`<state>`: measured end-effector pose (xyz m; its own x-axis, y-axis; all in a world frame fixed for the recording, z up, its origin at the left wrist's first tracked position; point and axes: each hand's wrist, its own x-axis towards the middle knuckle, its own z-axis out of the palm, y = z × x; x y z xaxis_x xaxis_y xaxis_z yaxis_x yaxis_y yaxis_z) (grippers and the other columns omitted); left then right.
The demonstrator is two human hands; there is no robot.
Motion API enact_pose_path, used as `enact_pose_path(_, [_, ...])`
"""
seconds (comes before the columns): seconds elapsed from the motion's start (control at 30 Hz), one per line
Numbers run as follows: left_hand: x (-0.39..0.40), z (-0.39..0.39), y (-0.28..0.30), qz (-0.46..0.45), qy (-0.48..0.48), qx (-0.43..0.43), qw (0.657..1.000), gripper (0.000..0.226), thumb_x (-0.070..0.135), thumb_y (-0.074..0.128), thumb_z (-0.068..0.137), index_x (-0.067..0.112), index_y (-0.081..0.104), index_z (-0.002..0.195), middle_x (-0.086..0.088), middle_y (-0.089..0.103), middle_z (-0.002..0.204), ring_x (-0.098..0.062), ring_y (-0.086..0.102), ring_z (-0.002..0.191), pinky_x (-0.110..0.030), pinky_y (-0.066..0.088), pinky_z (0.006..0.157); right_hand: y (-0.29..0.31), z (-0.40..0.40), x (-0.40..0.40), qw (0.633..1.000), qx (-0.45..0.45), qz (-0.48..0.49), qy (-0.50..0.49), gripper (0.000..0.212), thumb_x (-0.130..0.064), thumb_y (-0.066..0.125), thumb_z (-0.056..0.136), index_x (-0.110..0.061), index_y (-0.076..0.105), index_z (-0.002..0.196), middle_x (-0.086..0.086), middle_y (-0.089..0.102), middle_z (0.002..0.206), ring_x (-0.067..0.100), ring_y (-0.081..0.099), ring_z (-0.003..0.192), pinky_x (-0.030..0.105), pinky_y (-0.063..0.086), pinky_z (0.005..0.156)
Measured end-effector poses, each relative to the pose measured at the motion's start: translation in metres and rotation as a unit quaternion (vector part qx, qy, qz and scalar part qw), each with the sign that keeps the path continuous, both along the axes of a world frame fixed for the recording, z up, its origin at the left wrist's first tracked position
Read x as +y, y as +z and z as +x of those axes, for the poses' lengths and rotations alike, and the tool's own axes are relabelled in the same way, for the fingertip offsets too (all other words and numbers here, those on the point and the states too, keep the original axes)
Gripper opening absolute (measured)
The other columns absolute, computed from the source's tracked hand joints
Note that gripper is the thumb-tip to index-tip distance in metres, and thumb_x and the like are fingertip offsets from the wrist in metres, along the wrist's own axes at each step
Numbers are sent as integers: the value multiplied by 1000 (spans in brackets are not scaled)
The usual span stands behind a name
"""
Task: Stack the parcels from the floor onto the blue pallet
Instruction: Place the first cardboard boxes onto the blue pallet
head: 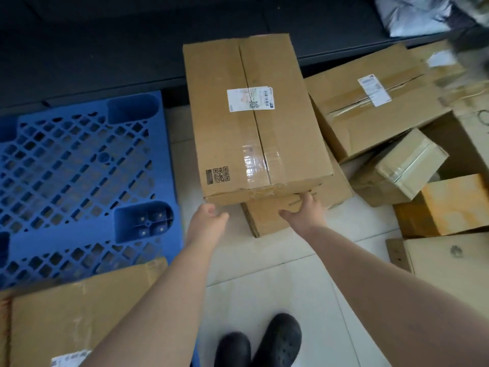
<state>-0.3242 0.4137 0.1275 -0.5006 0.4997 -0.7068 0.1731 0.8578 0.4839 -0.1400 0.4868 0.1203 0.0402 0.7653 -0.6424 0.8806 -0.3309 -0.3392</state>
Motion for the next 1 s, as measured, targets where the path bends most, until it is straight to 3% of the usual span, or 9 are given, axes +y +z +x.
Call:
enact_pose_path(0.1, [39, -3, -7, 2, -18, 27, 999, 46, 26, 54, 88, 17, 46, 133, -5, 52, 135, -26, 51, 120, -30, 40, 90, -11, 6, 52, 999, -7, 17, -31, 77, -41, 65, 81, -11, 31, 143, 11, 37, 143, 32, 39, 130, 46, 40, 105])
enact_pose_path(0.2, [74, -19, -22, -9, -22, 68, 997, 36, 27, 56, 84, 14, 57, 118, -11, 60, 124, -31, 56, 111, -39, 46, 94, -26, -1, 101, 997, -15, 38, -68, 83, -44, 69, 77, -15, 29, 144, 8, 36, 144, 30, 41, 129, 48, 45, 101])
enact_pose_path(0.27, [99, -32, -35, -49, 4, 81, 995, 46, 31, 58, 84, 10, 52, 124, -15, 57, 126, -36, 53, 116, -44, 44, 98, -38, -7, 133, 995, -42, 43, -76, 91, -49, 70, 73, -17, 25, 145, 7, 33, 146, 30, 38, 132, 51, 43, 101])
enact_pose_path(0.4, [155, -56, -66, -82, 87, 28, 992, 68, 33, 63, 83, 6, 35, 139, -17, 46, 139, -37, 47, 125, -45, 40, 104, -61, -22, 197, 992, -67, 26, -104, 108, -54, 75, 64, -20, 15, 147, 7, 28, 149, 31, 31, 136, 49, 35, 106])
enact_pose_path(0.53, [189, -73, -90, -58, 168, -10, 984, 70, 34, 66, 82, 7, 33, 138, -15, 50, 134, -34, 53, 116, -40, 46, 94, -80, -28, 240, 986, -104, 3, -130, 122, -56, 80, 59, -16, 8, 149, 9, 27, 152, 33, 27, 139, 50, 29, 111])
enact_pose_path(0.63, [200, -83, -102, -27, 156, 9, 987, 68, 35, 63, 85, 11, 32, 140, -13, 48, 138, -34, 51, 119, -37, 42, 85, -89, -29, 253, 982, -103, 10, -157, 125, -61, 79, 54, -15, 12, 149, 10, 28, 151, 33, 28, 139, 53, 29, 112])
enact_pose_path(0.83, [199, -92, -104, 29, 163, 30, 986, 77, 45, 66, 79, 16, 34, 143, -7, 45, 141, -30, 50, 123, -45, 46, 96, -92, -36, 239, 982, -91, 36, -161, 124, -69, 76, 51, -15, 17, 146, 8, 29, 149, 31, 29, 138, 57, 29, 109])
enact_pose_path(1.0, [171, -93, -69, 8, 172, 161, 972, 60, 41, 60, 81, 17, 42, 133, -9, 46, 132, -34, 49, 117, -52, 45, 94, -76, -35, 204, 980, -60, 45, -185, 117, -65, 79, 50, -8, 30, 139, 11, 37, 142, 33, 35, 134, 54, 32, 107])
